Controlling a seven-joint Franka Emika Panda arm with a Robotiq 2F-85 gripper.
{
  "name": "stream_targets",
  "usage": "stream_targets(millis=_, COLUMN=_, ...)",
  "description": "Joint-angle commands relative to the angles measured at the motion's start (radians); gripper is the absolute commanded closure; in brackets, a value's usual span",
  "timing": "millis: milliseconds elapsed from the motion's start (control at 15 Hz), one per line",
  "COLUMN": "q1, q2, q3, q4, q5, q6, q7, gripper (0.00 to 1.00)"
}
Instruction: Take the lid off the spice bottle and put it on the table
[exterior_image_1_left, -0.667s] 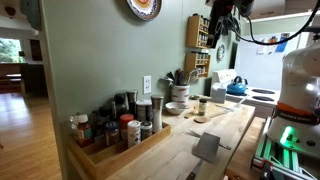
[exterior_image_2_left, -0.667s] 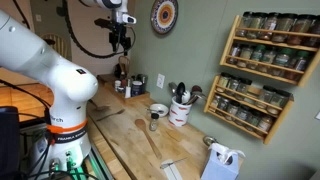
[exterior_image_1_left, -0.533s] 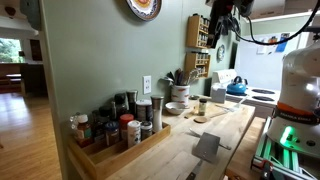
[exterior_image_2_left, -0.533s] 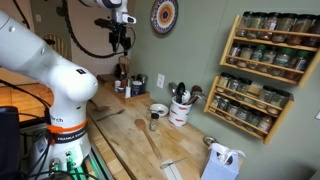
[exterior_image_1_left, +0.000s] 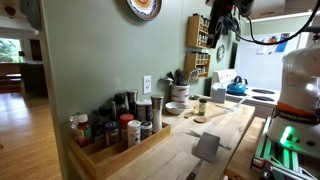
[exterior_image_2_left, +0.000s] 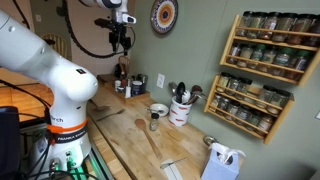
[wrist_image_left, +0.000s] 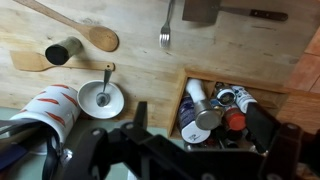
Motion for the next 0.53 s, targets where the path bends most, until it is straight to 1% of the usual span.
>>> stream_targets(millis=0, q1=-0.048, q2=0.011, q3=-0.004, q4=-0.014, q5=-0.04, q6=0.026, q7=0.01, gripper=0.0)
stream_targets(millis=200, q1=-0.116, q2=0.017, q3=-0.03, q4=-0.062, q5=-0.096, q6=0.061, q7=0.013, gripper=0.0)
stream_targets(millis=467, q1=-0.184, q2=0.048, q3=-0.079, q4=-0.137, q5=-0.158, q6=0.13, q7=0.004, gripper=0.0)
